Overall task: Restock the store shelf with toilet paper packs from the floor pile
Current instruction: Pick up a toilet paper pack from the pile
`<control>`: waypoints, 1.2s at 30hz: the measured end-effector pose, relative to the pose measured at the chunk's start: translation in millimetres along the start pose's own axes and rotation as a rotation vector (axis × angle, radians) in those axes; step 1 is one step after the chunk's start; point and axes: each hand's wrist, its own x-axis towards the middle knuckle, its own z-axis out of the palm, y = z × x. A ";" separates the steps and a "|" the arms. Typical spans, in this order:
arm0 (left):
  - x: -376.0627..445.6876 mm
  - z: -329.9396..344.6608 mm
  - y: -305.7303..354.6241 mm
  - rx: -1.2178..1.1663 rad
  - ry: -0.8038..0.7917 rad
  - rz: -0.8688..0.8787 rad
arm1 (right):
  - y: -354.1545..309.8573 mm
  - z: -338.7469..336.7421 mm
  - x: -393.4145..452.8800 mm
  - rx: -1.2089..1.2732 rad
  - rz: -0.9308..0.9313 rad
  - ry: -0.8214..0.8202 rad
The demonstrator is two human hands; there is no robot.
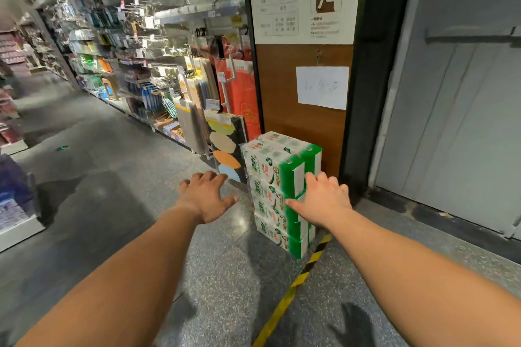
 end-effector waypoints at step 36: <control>742.3 259.8 -39.1 0.330 -0.430 0.550 | 2.0 289.4 594.2 0.006 0.318 -0.397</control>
